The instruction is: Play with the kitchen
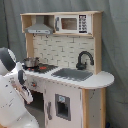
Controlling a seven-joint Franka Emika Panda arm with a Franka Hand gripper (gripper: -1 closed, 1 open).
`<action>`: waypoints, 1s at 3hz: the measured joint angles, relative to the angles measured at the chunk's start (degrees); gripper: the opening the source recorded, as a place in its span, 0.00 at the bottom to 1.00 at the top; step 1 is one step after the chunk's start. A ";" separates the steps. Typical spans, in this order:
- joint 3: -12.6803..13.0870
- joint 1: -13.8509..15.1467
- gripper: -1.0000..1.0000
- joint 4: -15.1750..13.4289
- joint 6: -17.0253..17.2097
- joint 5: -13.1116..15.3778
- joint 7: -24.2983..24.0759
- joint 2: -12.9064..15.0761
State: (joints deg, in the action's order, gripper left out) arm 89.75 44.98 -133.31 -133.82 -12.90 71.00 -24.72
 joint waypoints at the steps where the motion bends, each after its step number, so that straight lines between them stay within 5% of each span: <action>1: 4.19 3.25 0.00 -0.04 0.74 0.00 1.97 1.37; 3: 6.93 4.22 0.00 0.97 0.26 0.00 -9.11 1.33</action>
State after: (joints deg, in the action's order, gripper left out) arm 96.67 49.20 -132.34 -133.56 -12.91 61.89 -23.39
